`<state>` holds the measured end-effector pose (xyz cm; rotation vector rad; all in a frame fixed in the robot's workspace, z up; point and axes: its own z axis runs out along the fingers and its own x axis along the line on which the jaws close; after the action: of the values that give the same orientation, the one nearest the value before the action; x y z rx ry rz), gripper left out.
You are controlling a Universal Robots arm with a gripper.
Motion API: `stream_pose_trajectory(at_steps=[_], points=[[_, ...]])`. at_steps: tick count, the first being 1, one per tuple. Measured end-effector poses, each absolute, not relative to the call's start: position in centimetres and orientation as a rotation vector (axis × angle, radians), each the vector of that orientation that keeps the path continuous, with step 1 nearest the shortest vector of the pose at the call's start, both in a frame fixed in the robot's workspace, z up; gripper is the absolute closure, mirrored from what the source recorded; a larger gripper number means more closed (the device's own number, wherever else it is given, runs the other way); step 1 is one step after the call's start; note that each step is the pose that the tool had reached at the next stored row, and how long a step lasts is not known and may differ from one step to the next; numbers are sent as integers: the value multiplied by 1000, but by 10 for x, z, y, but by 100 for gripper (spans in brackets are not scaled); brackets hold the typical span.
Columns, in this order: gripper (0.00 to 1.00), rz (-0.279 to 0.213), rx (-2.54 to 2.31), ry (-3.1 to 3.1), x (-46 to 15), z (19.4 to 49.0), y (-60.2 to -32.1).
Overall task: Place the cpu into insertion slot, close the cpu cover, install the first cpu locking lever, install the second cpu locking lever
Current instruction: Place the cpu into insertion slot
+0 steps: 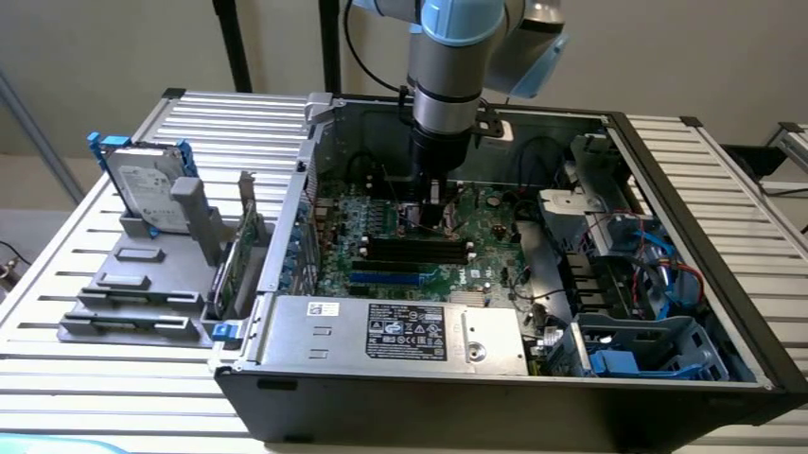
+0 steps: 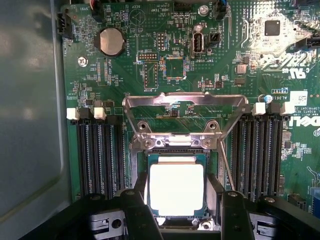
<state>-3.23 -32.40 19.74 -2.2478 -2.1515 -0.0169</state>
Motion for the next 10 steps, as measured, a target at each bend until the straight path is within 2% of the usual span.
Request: stream_pose_trajectory(at_steps=[10], points=[[45, -17, -2248, -2152, -32, 197, -324]])
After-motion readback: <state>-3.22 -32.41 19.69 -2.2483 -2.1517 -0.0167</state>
